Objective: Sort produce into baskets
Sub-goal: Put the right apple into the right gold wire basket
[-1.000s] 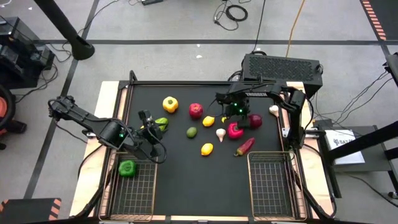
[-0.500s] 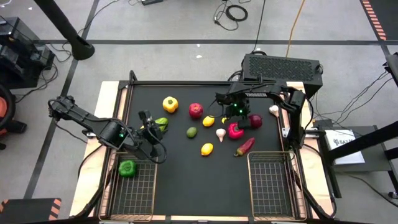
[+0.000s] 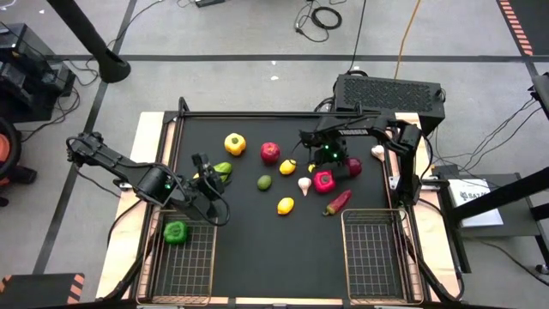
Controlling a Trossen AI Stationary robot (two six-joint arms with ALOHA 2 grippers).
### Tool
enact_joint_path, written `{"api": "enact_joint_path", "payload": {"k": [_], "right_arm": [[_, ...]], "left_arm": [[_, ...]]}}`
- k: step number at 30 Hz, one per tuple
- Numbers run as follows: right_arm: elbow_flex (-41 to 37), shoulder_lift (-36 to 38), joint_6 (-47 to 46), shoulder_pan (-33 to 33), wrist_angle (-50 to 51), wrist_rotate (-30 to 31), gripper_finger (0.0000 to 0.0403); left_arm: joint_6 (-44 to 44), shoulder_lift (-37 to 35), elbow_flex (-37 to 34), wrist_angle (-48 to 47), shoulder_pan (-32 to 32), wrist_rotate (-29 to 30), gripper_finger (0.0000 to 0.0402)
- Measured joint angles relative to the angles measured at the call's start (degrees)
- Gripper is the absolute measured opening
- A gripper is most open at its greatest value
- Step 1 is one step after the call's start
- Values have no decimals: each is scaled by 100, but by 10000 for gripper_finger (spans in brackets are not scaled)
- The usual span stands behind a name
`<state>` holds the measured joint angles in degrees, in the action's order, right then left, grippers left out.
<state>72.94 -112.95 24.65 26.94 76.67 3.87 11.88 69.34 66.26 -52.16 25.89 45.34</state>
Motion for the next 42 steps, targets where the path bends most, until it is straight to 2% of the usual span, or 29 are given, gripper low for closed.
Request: {"api": "enact_joint_path", "payload": {"k": [9, 19, 27, 33, 42], "right_arm": [[-305, 0, -108, -2, -165, 45, 337], [-305, 0, -66, -2, -162, 58, 287], [-305, 0, -287, -4, -73, 58, 285], [-222, 0, -594, -4, 379, 58, 285], [567, 106, -1368, -5, 1342, -162, 285]], "left_arm": [[-2, 0, 0, -76, 0, -14, 112], [-15, 0, 0, -80, 0, 11, 112], [-15, 1, 0, -87, 1, 21, 112], [-17, 0, 0, -87, 1, 33, 112], [-17, 1, 0, -87, 2, 33, 112]]}}
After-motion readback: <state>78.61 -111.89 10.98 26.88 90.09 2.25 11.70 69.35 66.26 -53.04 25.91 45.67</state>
